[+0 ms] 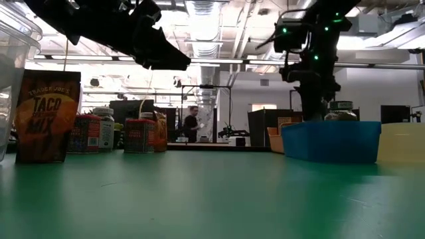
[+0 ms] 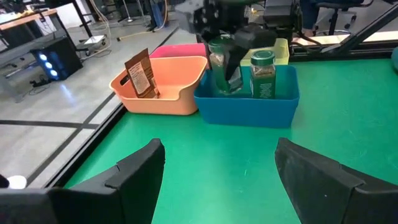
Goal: Sort spices by type
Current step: Put the green seasoning bottle into the blue bin
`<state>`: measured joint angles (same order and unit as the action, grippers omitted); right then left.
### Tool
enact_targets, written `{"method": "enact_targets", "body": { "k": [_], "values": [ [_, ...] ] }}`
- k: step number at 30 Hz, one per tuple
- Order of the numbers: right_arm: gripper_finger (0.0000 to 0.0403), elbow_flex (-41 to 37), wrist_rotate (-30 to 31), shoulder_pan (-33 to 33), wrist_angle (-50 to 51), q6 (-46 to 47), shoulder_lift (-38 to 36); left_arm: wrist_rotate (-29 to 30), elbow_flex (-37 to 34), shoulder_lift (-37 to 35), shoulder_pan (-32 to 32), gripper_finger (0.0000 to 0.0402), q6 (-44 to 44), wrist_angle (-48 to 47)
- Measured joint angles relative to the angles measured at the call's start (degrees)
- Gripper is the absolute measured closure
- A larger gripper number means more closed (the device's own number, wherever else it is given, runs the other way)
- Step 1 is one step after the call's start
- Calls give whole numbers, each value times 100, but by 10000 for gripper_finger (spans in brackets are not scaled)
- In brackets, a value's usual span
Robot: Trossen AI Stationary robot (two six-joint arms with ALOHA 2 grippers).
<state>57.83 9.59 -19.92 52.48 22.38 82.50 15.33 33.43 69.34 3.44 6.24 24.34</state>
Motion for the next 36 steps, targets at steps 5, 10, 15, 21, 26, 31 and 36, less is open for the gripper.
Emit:
{"method": "enact_targets", "body": {
  "k": [5,10,15,21,26,31,36],
  "values": [
    [176,-244,2,0,-136,77,4,0,0,0,0,109,0,-6],
    [160,-360,1,2,-233,71,7,2,0,0,0,109,0,-9],
    [143,-414,0,0,-243,23,4,2,0,0,0,109,0,-9],
    [137,-419,0,0,-250,17,6,2,0,0,0,109,0,-8],
    [137,-374,-2,0,-192,-43,-3,0,0,0,0,109,-11,-8],
    [136,-183,-2,2,-199,-177,-150,0,0,0,0,109,-22,-7],
    [136,-59,-2,2,-111,-337,-273,2,0,0,0,109,-22,-6]
  ]
}}
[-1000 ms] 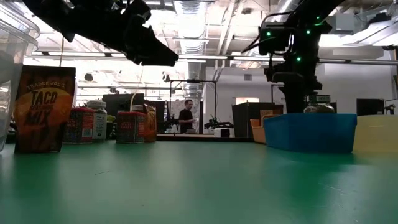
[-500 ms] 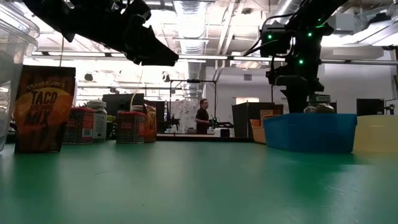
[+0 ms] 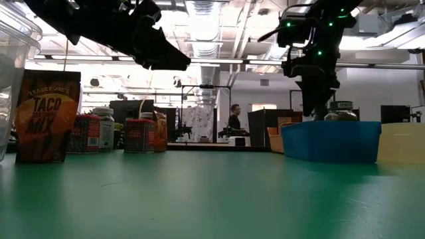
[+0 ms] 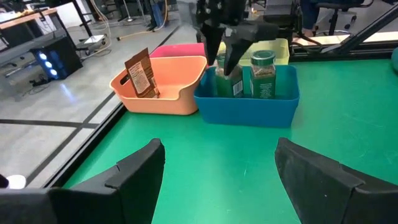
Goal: Sort spices by type
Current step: Put the green seasoning bottle into the blue bin, then put the right red seasoning can into the red bin
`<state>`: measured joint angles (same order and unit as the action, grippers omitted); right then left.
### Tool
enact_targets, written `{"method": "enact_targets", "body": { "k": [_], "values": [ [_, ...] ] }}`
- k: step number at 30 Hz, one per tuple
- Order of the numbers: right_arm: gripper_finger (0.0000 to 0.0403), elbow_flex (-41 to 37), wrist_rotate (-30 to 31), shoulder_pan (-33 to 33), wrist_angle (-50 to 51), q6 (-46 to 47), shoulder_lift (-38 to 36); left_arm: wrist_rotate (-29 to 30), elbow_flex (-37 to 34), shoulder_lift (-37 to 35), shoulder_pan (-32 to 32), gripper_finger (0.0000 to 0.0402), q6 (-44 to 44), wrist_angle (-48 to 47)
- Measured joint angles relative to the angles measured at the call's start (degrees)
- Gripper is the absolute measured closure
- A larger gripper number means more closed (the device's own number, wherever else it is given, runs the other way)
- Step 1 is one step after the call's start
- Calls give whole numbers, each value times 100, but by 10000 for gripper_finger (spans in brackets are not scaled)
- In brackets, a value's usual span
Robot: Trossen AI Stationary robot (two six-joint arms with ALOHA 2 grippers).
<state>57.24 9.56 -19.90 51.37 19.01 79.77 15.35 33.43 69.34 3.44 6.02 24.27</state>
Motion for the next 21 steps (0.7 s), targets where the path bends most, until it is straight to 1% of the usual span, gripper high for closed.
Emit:
{"method": "enact_targets", "body": {
  "k": [9,13,15,17,19,21],
  "values": [
    [136,29,0,0,92,-157,-303,0,0,0,0,109,0,-2],
    [136,29,0,51,-124,-265,-498,17,0,-4,0,109,20,-75],
    [136,29,4,158,-451,-367,-589,94,0,-46,-1,109,23,-200],
    [136,-7,64,319,-1014,-501,-657,171,7,-197,-2,109,-11,-482],
    [136,-114,93,468,-1580,-737,-683,302,92,-370,-2,109,-114,-872],
    [136,-210,110,569,-2093,-962,-651,458,159,-594,-2,109,-284,-1481]
  ]
}}
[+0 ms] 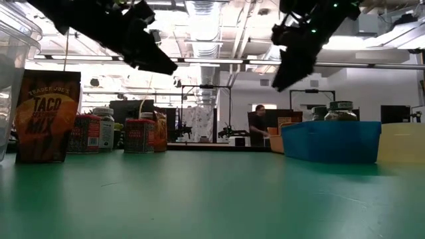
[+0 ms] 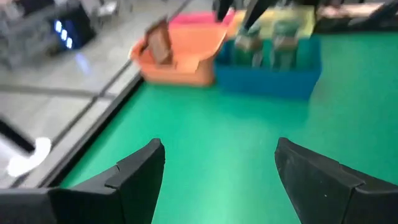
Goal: Sort spices by type
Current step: Put the right red seasoning can into the red bin
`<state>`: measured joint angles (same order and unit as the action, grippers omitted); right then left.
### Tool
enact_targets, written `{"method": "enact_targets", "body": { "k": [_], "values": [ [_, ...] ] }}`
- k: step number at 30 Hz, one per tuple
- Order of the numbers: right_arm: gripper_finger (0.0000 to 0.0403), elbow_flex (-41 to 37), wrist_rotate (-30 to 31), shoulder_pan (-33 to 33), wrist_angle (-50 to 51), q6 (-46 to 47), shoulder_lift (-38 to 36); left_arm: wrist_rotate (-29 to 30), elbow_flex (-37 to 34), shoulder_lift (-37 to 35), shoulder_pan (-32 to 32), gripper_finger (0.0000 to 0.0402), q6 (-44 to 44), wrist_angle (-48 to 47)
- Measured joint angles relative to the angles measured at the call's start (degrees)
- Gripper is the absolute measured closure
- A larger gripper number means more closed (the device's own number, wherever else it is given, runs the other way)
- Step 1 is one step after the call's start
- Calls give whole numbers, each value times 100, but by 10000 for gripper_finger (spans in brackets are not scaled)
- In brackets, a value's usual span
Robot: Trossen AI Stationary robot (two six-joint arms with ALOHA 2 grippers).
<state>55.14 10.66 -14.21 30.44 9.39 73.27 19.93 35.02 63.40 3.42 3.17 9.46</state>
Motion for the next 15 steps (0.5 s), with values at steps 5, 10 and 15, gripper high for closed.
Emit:
{"method": "enact_targets", "body": {
  "k": [5,10,15],
  "values": [
    [136,-413,135,104,-1782,-385,10,728,136,-484,0,109,-602,-991],
    [137,-735,130,282,-2923,-687,10,1098,138,-825,66,109,-942,-1827],
    [137,-746,136,410,-3013,-819,10,844,138,-1050,345,109,-1179,-2424]
  ]
}}
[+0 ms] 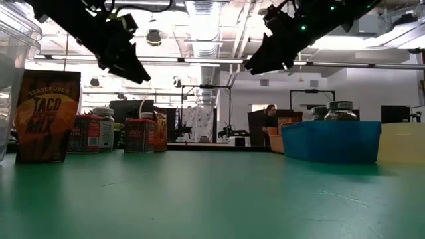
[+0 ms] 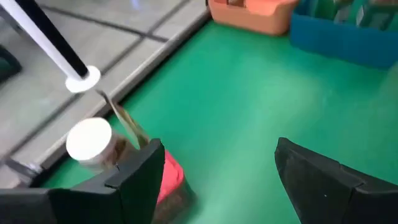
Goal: Sort spices by type
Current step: Put the right red seasoning can into the red bin
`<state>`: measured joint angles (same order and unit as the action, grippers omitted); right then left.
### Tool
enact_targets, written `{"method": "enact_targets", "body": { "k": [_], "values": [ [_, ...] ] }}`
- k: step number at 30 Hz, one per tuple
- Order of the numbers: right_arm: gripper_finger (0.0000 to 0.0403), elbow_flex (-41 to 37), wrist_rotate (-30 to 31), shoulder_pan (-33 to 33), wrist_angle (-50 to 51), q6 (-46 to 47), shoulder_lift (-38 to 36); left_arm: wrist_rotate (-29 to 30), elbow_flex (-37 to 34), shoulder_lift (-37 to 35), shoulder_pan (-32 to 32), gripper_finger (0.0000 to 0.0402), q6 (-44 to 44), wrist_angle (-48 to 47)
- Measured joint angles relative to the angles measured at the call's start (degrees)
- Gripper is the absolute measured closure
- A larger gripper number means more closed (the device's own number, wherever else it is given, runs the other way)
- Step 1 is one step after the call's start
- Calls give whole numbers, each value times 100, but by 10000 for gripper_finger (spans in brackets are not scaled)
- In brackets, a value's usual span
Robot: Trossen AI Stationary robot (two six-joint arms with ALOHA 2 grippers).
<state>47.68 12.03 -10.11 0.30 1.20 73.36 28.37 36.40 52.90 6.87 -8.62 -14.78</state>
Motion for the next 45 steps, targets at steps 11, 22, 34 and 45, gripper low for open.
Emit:
{"method": "enact_targets", "body": {
  "k": [11,22,34,45],
  "values": [
    [137,0,-7,182,-22,-125,2,-882,0,38,782,109,-104,-289],
    [137,0,-8,177,-12,-125,2,-1507,195,100,1419,109,172,-626],
    [137,0,-10,232,-31,-17,2,-1699,1229,1120,1697,109,2132,-1906],
    [137,0,-6,487,-192,-19,4,-1504,1992,2183,1699,109,3632,-2555]
  ]
}}
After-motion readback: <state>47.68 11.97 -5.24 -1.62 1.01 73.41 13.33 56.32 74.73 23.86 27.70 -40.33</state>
